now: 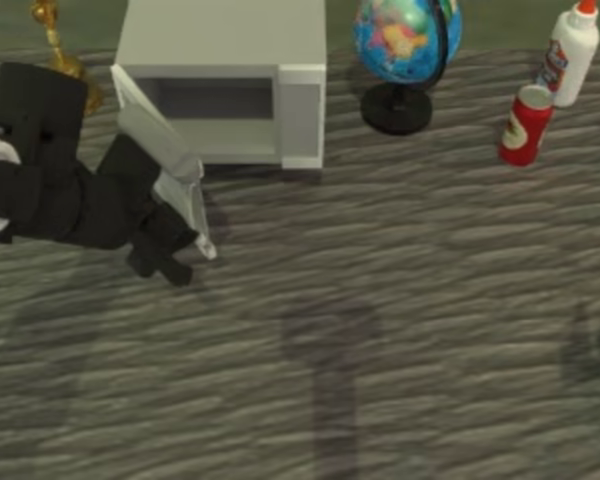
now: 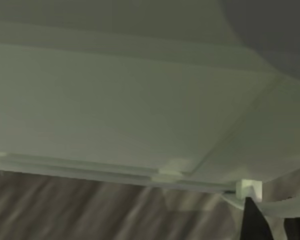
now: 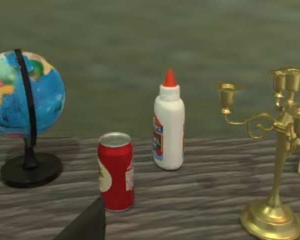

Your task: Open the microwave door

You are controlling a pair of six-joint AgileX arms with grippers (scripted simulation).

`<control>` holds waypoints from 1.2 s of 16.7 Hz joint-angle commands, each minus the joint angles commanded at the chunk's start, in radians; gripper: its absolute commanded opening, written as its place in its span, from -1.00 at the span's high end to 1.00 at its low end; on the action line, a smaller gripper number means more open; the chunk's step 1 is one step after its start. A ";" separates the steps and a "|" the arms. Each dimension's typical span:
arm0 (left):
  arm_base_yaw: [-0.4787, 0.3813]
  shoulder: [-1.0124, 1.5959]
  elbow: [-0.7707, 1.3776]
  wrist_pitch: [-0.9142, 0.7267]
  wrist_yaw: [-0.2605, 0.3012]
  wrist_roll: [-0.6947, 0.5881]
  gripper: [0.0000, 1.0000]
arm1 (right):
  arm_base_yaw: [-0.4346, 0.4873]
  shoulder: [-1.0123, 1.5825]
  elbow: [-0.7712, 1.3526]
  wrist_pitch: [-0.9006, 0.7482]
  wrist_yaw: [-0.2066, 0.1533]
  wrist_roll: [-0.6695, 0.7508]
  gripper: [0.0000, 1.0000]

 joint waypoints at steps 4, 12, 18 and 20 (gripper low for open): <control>0.000 0.000 0.000 0.000 0.000 0.000 1.00 | 0.000 0.000 0.000 0.000 0.000 0.000 -1.00; -0.004 0.000 -0.004 -0.003 0.007 -0.001 1.00 | 0.000 0.000 0.000 0.000 0.000 0.000 -1.00; 0.032 0.000 0.008 -0.037 0.048 0.078 1.00 | 0.000 0.000 0.000 0.000 0.000 0.000 -1.00; 0.042 0.001 0.008 -0.048 0.057 0.096 1.00 | 0.000 0.000 0.000 0.000 0.000 0.000 -1.00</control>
